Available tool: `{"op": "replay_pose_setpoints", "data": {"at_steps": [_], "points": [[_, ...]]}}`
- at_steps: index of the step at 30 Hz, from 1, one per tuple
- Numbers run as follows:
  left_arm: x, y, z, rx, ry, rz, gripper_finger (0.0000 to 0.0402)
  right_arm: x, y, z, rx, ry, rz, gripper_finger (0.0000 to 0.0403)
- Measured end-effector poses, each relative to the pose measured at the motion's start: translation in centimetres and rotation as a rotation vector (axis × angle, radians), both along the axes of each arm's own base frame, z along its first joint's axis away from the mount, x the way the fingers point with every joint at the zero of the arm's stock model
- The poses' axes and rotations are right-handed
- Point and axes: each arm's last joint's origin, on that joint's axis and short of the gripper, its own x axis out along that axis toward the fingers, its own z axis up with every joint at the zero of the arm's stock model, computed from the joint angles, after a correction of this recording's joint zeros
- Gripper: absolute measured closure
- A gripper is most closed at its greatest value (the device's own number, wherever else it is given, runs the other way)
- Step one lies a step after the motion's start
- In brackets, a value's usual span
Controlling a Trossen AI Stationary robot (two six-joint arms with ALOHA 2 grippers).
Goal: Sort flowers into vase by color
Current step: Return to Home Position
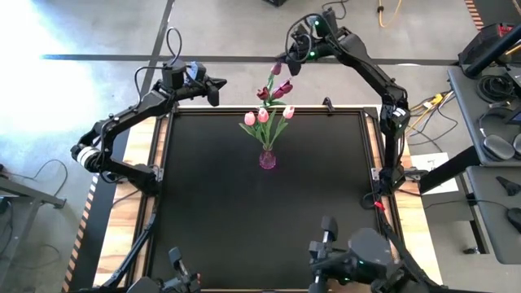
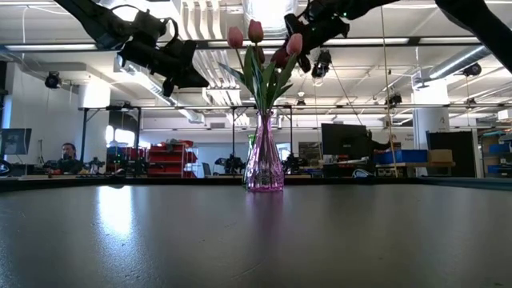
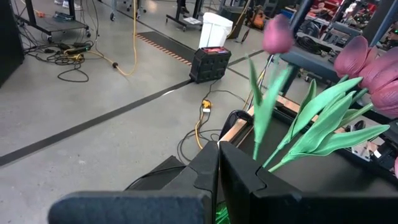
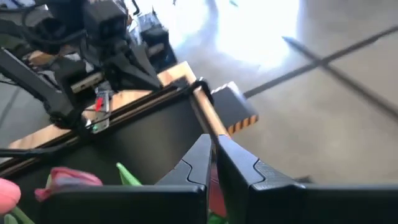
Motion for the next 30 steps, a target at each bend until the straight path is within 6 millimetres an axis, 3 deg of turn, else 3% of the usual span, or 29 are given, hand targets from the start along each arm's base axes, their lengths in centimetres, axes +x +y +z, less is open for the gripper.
{"op": "replay_pose_setpoints", "data": {"at_steps": [6, 12, 21, 30], "points": [[0.1, -0.1, 0.1, 0.003, -0.015, -0.04, 0.0402, -1.4, 1.3, 3.3, -0.175, -0.004, 0.041, 0.0385], [0.4, -1.1, 1.2, 0.131, -0.008, -0.115, 0.0402, -3.0, 3.2, 3.9, -0.255, 0.067, 0.11, 0.0393], [0.5, -2.2, 2.2, 0.167, -0.028, -0.141, 0.0402, -4.3, 5.8, 0.7, -0.283, -0.002, 0.089, 0.0394], [1.4, -3.0, 2.0, 0.153, -0.033, -0.179, 0.0402, -8.7, 10.6, -3.7, -0.28, -0.093, -0.001, 0.0394]]}}
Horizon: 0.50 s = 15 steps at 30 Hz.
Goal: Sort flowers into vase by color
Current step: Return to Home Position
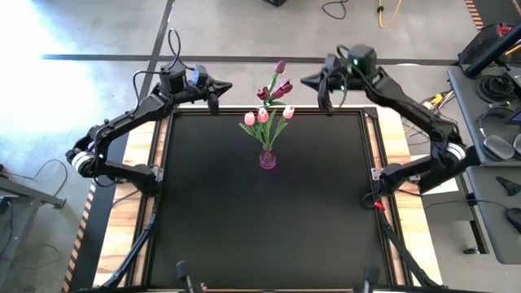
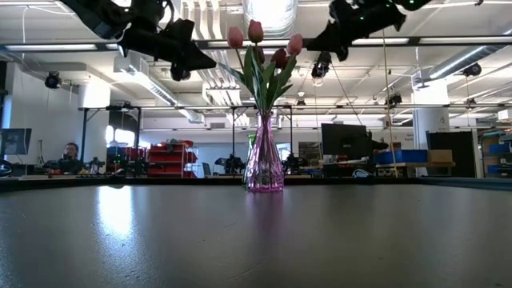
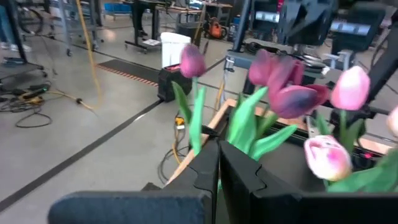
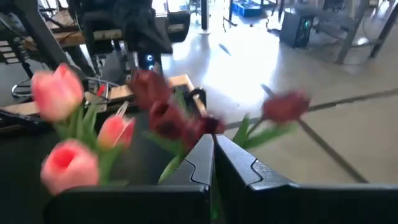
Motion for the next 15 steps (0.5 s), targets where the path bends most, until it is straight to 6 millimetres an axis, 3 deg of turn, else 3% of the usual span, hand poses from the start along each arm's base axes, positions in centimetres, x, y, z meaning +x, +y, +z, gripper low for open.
{"op": "replay_pose_setpoints", "data": {"at_steps": [7, 11, 15], "points": [[2.1, -2.5, -1.3, -0.019, 0.011, -0.056, 0.0402, -3.0, 3.4, -3.0, 0.015, -0.083, -0.029, 0.0394], [2.7, -5.3, -2.7, -0.006, -0.096, -0.088, 0.0402, -4.3, 5.3, -4.6, 0.042, -0.116, -0.052, 0.0394], [2.1, -8.3, -4.5, -0.036, -0.12, -0.099, 0.0402, -5.5, 7.3, -5.5, 0.017, -0.13, -0.076, 0.0394]]}}
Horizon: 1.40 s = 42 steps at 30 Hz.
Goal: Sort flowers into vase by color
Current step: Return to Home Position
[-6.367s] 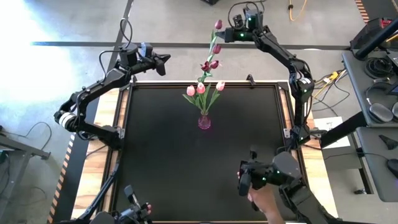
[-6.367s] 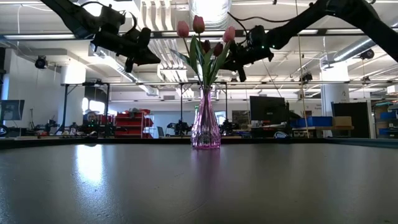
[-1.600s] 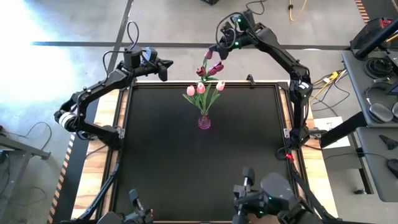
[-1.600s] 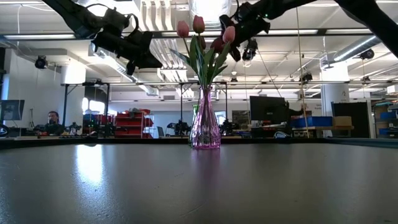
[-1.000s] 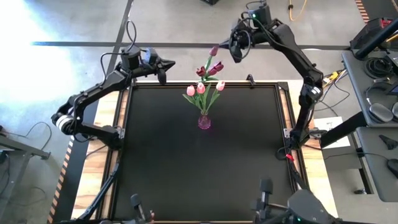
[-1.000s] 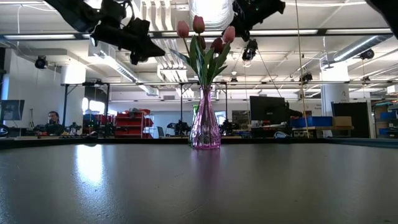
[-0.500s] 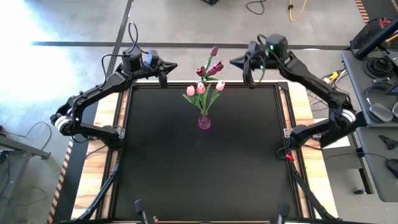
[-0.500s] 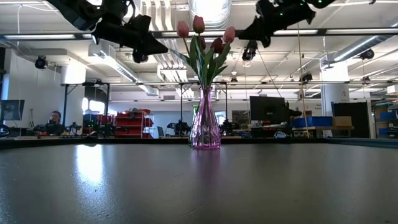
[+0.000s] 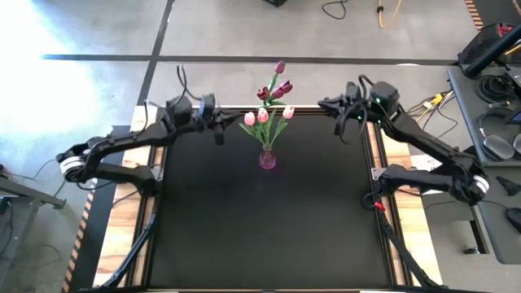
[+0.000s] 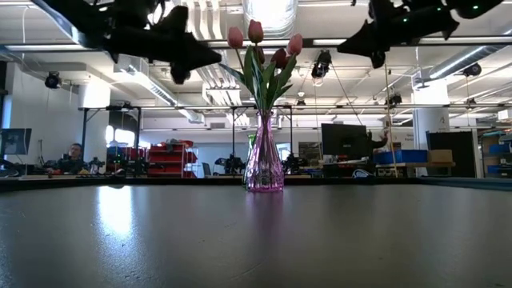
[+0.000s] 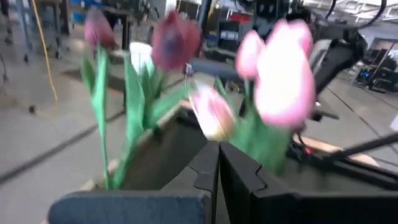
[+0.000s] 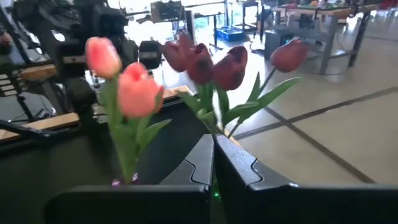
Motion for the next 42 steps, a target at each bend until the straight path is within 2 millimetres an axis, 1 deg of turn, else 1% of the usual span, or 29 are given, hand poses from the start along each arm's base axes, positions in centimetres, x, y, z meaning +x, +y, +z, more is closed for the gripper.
{"op": "replay_pose_setpoints", "data": {"at_steps": [3, 7, 10, 13, 16, 20, 23, 27, 30, 35, 38, 42], "points": [[-1.1, -2.3, -1.4, -0.024, 0.008, -0.024, 0.0402, -0.7, 1.3, -0.8, 0.016, -0.014, 0.017, 0.0394], [-3.1, -5.2, -3.2, -0.015, 0.002, -0.034, 0.0402, -1.0, 3.0, -3.4, 0.047, 0.009, 0.067, 0.0394], [-4.7, -6.7, -4.6, -0.01, -0.005, -0.018, 0.0402, -0.9, 4.1, -5.6, 0.068, -0.001, 0.106, 0.0394], [-6.1, -7.6, -5.8, -0.01, -0.023, -0.017, 0.0402, -0.6, 5.4, -7.7, 0.067, 0.006, 0.093, 0.0394], [-7.2, -8.1, -6.7, -0.004, -0.041, -0.017, 0.0402, -0.5, 6.6, -9.5, 0.053, 0.047, 0.076, 0.0394], [-8.3, -8.4, -7.5, 0.013, -0.062, 0.004, 0.0402, -0.7, 7.9, -11.0, 0.048, 0.035, 0.094, 0.0394], [-8.9, -8.6, -8.5, 0.006, -0.062, 0.008, 0.0402, -1.3, 8.6, -12.0, 0.08, 0.008, 0.109, 0.0394], [-9.7, -8.9, -9.9, -0.025, -0.074, 0.008, 0.0402, -2.4, 9.3, -13.0, 0.079, -0.012, 0.121, 0.0394], [-10.3, -9.2, -11.0, -0.05, -0.084, 0.009, 0.0402, -3.7, 9.8, -12.9, 0.055, -0.042, 0.119, 0.0394], [-10.9, -9.5, -11.4, -0.044, -0.022, 0.034, 0.0402, -5.6, 10.7, -13.1, 0.055, -0.033, 0.112, 0.0394], [-11.4, -9.7, -11.5, -0.043, -0.016, 0.054, 0.0402, -6.2, 11.0, -13.1, 0.028, -0.089, 0.116, 0.0394], [-11.9, -10.1, -11.6, -0.045, -0.022, 0.074, 0.0402, -6.6, 11.2, -14.1, 0.016, -0.115, 0.106, 0.0394]]}}
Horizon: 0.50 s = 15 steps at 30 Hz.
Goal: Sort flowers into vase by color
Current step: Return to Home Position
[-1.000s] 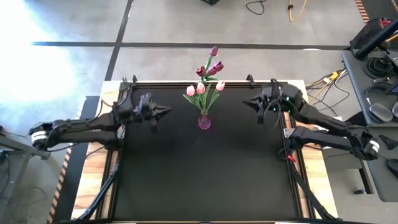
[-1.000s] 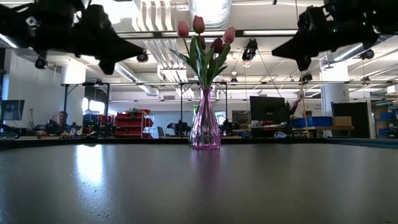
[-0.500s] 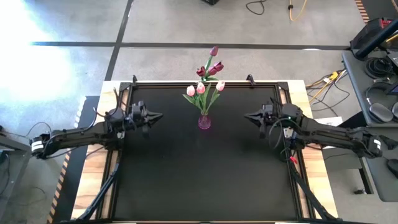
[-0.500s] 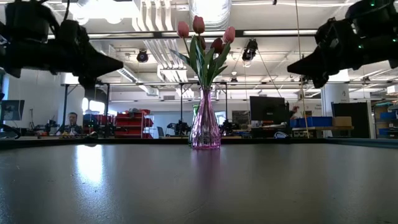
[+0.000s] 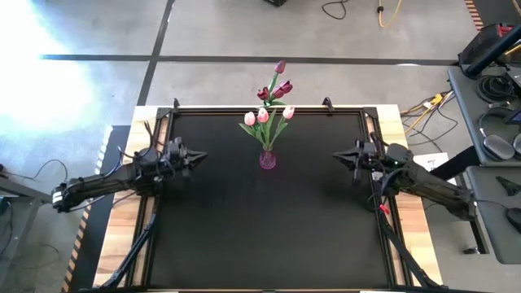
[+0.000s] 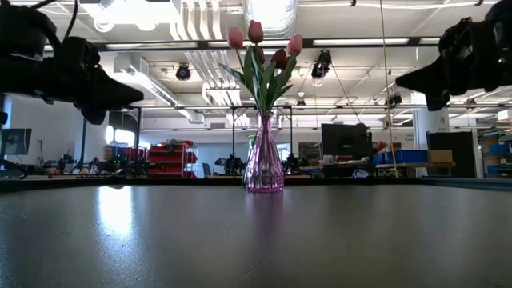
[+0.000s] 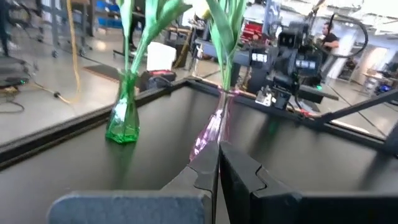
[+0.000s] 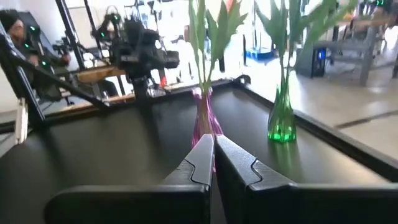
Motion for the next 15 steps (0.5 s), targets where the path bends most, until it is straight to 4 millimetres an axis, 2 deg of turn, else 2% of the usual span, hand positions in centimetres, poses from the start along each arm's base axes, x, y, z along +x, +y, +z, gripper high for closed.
{"op": "replay_pose_setpoints", "data": {"at_steps": [7, 15], "points": [[-0.4, -0.6, 0.5, 0.063, -0.045, 0.018, 0.0402, 0.3, -0.1, -0.7, -0.031, 0.01, 0.002, 0.0394], [0.4, -0.5, -0.7, -0.018, 0.073, -0.019, 0.0402, 0.3, -0.3, -0.8, -0.097, 0.035, -0.07, 0.0394]]}}
